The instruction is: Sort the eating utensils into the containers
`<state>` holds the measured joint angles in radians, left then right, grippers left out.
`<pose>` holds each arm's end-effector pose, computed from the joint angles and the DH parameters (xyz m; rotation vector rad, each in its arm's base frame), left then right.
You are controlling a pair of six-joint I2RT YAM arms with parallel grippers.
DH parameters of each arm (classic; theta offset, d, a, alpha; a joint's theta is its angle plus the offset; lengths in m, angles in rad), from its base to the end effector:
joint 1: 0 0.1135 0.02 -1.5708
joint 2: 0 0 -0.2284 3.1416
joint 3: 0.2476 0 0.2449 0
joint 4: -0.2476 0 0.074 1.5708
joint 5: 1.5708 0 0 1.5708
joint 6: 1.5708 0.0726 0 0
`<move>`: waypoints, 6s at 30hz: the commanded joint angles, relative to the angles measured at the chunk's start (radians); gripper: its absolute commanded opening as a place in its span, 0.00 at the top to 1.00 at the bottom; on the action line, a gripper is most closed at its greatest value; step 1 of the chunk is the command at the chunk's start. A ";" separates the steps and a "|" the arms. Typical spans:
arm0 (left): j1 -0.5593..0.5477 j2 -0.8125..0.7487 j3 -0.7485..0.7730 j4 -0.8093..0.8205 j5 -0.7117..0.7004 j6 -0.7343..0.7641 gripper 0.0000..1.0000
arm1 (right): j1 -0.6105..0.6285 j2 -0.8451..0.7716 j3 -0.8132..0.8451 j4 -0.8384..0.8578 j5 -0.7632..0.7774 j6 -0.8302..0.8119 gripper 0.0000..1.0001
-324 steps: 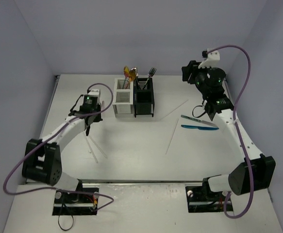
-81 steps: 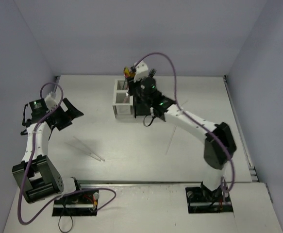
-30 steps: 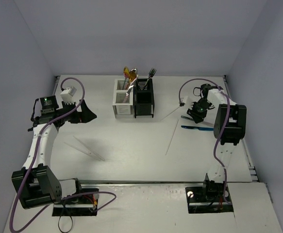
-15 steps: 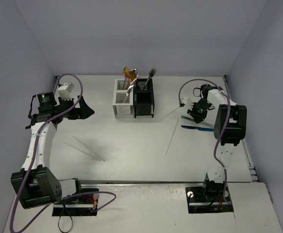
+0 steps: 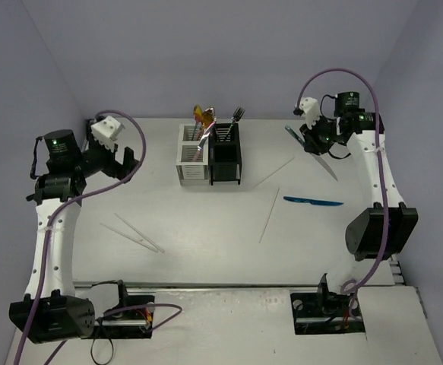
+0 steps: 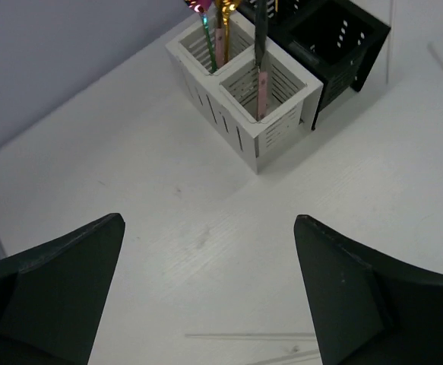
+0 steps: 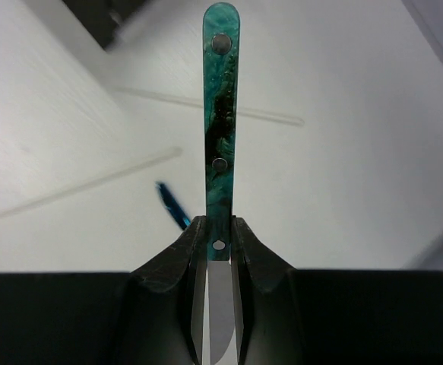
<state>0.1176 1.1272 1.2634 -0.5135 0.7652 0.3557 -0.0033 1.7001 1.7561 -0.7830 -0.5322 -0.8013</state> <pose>0.2706 -0.0187 0.3649 0.7002 1.7233 -0.4162 0.3853 0.0356 0.3224 -1.0872 1.8956 0.1628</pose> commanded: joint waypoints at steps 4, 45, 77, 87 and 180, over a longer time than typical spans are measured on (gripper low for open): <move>-0.375 -0.124 -0.059 -0.071 -0.287 0.886 0.10 | 0.082 -0.033 -0.122 -0.032 -0.313 0.477 1.00; -1.207 0.558 0.236 0.032 -0.392 1.276 0.48 | 0.163 -0.068 -0.409 0.069 -0.509 0.917 1.00; -1.285 0.310 0.222 0.110 -0.614 0.746 1.00 | -0.013 0.001 -0.031 0.085 -0.376 0.749 0.00; -0.918 0.319 0.407 0.111 -0.502 -0.125 1.00 | -0.097 -0.008 0.016 0.090 -0.287 0.673 0.00; -0.464 0.260 0.197 0.236 -0.224 -0.069 0.24 | 0.075 0.331 -0.421 0.061 0.343 -0.704 0.78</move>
<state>-0.3470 1.4300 1.4151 -0.3115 0.5451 0.2840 0.0702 2.0190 1.3974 -0.7228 -0.1772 -1.4742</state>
